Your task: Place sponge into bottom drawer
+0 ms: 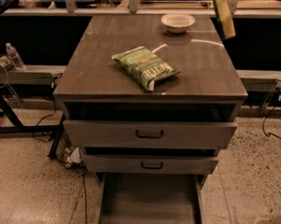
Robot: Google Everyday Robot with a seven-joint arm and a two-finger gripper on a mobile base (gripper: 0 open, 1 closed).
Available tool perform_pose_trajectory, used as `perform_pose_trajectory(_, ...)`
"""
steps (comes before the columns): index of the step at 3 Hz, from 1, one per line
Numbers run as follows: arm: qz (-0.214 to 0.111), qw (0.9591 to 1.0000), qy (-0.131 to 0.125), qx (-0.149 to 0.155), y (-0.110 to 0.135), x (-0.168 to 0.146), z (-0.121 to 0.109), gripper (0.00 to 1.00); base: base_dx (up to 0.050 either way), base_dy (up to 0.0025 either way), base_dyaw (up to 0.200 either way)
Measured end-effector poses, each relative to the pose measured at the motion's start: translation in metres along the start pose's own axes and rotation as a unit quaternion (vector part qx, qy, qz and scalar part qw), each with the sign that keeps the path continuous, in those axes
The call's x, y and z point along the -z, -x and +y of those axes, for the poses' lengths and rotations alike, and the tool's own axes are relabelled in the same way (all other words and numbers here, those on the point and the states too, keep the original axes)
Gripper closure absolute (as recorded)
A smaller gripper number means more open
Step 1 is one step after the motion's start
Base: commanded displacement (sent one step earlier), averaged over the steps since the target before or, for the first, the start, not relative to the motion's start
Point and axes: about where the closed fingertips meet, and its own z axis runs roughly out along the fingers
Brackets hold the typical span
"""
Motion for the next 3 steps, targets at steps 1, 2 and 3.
perform_pose_trajectory(1, 0.063, 0.9967, -0.046, -0.023, -0.06, 0.014, -0.032, 1.0, 0.0, 0.0, 0.0)
perform_pose_trajectory(2, 0.073, 0.996, -0.047, -0.021, -0.068, 0.013, -0.035, 1.0, 0.0, 0.0, 0.0)
perform_pose_trajectory(3, 0.109, 0.9923, -0.055, -0.018, -0.097, 0.014, -0.046, 1.0, 0.0, 0.0, 0.0)
